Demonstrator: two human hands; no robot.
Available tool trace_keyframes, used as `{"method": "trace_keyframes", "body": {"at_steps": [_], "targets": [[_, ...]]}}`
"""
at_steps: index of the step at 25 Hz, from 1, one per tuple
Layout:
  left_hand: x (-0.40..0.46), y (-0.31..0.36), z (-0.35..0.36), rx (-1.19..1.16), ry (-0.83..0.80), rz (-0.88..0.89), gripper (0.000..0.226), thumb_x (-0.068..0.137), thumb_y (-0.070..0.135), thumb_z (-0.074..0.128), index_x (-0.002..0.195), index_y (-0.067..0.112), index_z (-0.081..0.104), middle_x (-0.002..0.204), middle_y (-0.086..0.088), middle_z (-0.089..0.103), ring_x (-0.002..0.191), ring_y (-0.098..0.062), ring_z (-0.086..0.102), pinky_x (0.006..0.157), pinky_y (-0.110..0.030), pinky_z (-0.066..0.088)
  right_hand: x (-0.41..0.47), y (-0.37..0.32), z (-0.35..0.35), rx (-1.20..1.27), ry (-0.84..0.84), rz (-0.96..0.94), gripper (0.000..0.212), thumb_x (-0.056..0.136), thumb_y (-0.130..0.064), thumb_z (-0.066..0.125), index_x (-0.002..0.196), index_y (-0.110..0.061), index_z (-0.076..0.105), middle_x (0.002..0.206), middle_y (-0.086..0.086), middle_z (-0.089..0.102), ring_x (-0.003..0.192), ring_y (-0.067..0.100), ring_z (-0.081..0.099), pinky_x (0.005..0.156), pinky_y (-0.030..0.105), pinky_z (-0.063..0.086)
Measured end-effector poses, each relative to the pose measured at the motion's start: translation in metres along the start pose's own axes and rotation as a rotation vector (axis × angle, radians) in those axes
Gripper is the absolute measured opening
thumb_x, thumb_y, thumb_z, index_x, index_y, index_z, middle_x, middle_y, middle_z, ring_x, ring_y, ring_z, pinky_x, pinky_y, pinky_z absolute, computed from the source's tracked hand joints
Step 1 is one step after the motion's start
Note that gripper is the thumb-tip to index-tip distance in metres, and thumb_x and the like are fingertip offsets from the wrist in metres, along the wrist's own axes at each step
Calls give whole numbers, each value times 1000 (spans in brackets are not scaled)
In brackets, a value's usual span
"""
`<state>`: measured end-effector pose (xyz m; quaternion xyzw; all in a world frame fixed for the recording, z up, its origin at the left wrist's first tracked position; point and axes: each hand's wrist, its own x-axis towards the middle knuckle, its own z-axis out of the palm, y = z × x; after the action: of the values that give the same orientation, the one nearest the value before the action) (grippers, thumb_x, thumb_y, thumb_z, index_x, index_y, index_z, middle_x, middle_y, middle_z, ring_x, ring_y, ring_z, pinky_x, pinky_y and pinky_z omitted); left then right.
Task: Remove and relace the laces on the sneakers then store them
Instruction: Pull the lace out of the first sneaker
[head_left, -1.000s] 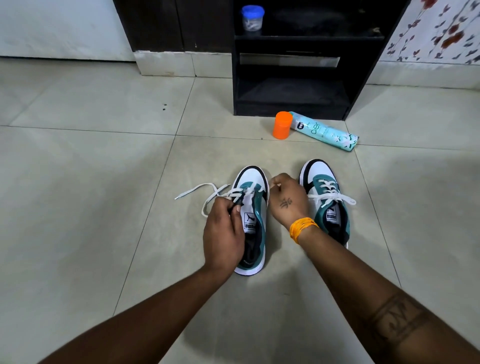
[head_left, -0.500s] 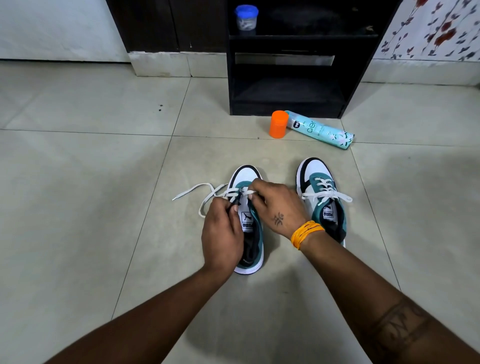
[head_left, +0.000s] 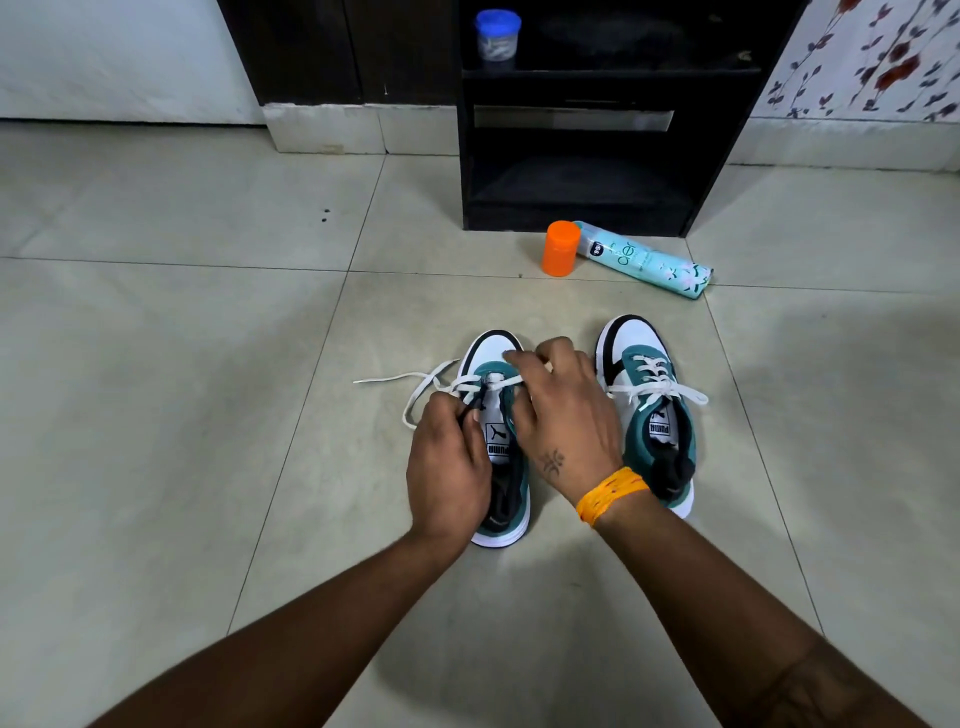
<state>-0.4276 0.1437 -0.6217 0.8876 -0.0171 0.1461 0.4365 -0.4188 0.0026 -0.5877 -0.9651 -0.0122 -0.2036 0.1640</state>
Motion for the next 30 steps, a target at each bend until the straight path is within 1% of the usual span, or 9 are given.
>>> {"method": "trace_keyframes", "body": {"at_steps": [4, 7, 9, 12, 17, 21, 25, 29, 30], "targets": [[-1, -1, 0, 7, -1, -3, 11, 104, 20, 51, 98, 11, 50, 90, -2, 60, 82, -30, 57, 65, -35, 35, 21, 4, 8, -166, -106, -40, 6, 91, -14, 64, 97, -13, 64, 107, 10, 50, 92, 34, 54, 57, 39, 46], [0, -2, -1, 13, 5, 7, 11, 103, 20, 51, 98, 10, 50, 92, -4, 61, 82, -29, 57, 65, -34, 35, 26, 18, 7, -6, -220, 1, 13, 98, -19, 55, 105, -11, 63, 109, 12, 50, 94, 35, 56, 69, 40, 46], [0, -2, 0, 13, -1, 12, 12, 103, 22, 49, 99, 10, 51, 92, -4, 62, 82, -29, 56, 65, -33, 33, 24, 19, 6, 67, -245, -18, 16, 100, -24, 54, 108, -14, 63, 110, 11, 50, 91, 33, 57, 67, 36, 40], [0, -2, 1, 19, -10, -2, 11, 104, 22, 50, 100, 11, 51, 93, -3, 61, 83, -28, 56, 66, -34, 36, 24, 15, 12, -22, -262, -52, 14, 98, -21, 51, 104, -11, 60, 110, 12, 50, 88, 38, 60, 65, 38, 39], [-1, -3, 0, 22, -20, 1, 9, 104, 20, 52, 101, 11, 53, 96, -3, 62, 88, -26, 56, 69, -35, 39, 26, 38, 17, 99, -87, 425, 14, 96, -21, 53, 98, -10, 62, 100, 15, 64, 92, 40, 64, 73, 42, 47], [0, -1, 2, 20, -10, 7, 9, 103, 18, 53, 101, 9, 54, 97, -6, 64, 89, -27, 56, 71, -36, 40, 21, 25, 14, 317, -173, 177, 24, 98, -27, 54, 120, -24, 61, 73, 4, 66, 79, 35, 65, 67, 38, 50], [0, -2, 2, 25, -14, 16, 9, 104, 18, 53, 101, 10, 53, 97, -5, 64, 88, -27, 56, 69, -34, 38, 24, 26, 21, 126, -305, 79, 18, 100, -30, 47, 113, -22, 55, 86, 14, 71, 83, 40, 66, 68, 43, 54], [-1, -1, 0, 19, -21, 10, 10, 105, 21, 51, 99, 13, 50, 93, 0, 59, 83, -23, 54, 68, -37, 41, 35, 41, 19, 251, -97, 550, 17, 99, -19, 50, 107, -9, 61, 97, 20, 71, 95, 43, 67, 73, 40, 48], [-1, -1, 0, 25, -19, 6, 11, 105, 22, 51, 98, 13, 49, 91, 3, 56, 81, -22, 53, 67, -36, 38, 34, 41, 17, 282, -71, 585, 18, 98, -18, 51, 110, -10, 62, 99, 20, 72, 97, 42, 67, 76, 40, 49]]}}
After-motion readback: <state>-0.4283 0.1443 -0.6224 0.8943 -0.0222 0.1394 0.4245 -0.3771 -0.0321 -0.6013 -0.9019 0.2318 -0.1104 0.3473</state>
